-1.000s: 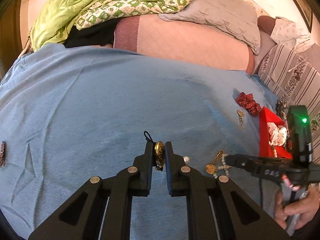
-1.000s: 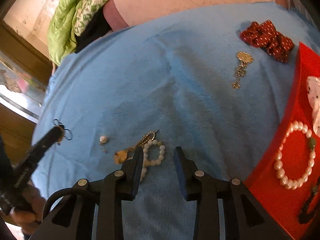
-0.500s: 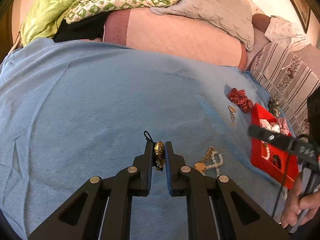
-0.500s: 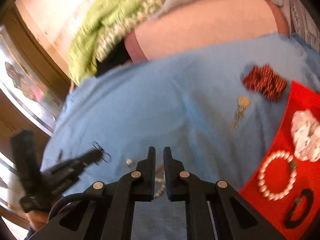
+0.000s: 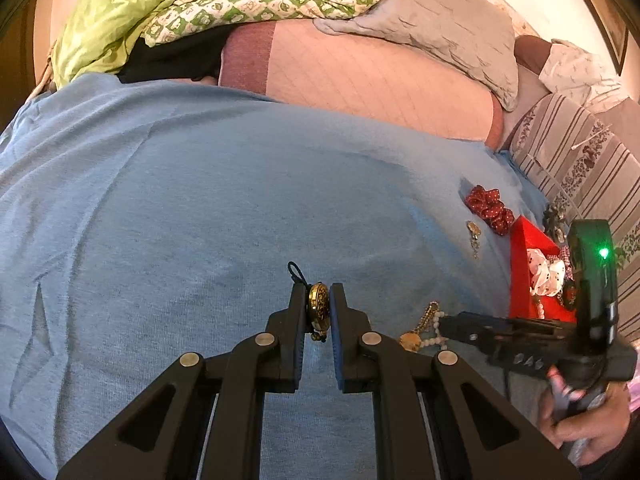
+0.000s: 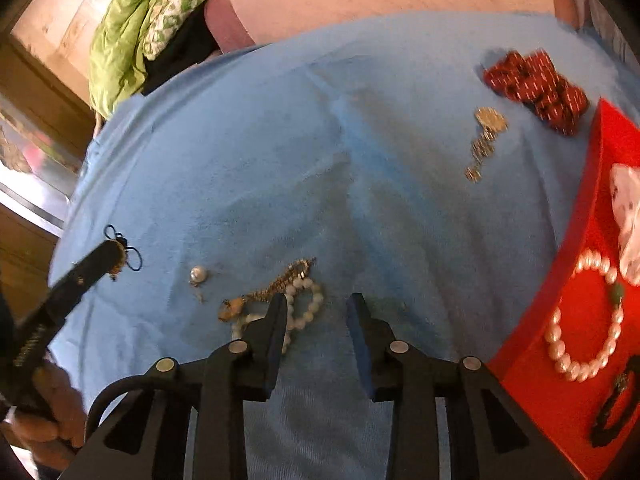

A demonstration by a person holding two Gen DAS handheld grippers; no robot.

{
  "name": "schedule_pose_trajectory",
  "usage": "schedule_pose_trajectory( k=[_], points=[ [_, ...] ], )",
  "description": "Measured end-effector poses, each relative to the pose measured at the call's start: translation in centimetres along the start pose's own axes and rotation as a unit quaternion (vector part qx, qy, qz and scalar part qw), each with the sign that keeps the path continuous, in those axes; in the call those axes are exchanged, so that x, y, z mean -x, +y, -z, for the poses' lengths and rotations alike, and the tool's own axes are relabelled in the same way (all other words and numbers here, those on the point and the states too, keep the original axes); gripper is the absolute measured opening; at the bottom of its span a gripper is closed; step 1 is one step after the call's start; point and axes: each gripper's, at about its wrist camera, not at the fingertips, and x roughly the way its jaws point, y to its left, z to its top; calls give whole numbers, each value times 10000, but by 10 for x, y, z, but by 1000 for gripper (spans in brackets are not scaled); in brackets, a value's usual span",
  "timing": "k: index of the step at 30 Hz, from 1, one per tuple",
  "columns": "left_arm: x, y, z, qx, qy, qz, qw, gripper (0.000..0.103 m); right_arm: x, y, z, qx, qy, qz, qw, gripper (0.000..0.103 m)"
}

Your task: Organize jewelry

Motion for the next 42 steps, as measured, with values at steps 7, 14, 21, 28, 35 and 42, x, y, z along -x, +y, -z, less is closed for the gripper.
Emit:
schedule_pose_trajectory(
  k=[7,14,21,28,35,42],
  points=[
    [3,-6,-2,-268,-71,-71,9996,11,6,29,-1,615,-292,154,9976,5],
    [15,-11,-5,-297,-266,69,9992,11,64,14,-6,328,-1116,-541,9917,5],
    [22,-23,-4,-501,-421,152,9977,11,87,-1,-8,157,-1498,-665,9864,6],
    [29,-34,1,-657,-559,117,9962,11,108,-18,-7,-28,-1699,-616,9835,6],
    [30,-51,4,-789,-611,55,9950,11,120,-36,-4,-173,-1779,-576,9822,6],
    [35,-80,12,-1111,-690,-12,9914,11,140,-59,4,-393,-1914,-501,9794,6]
  ],
)
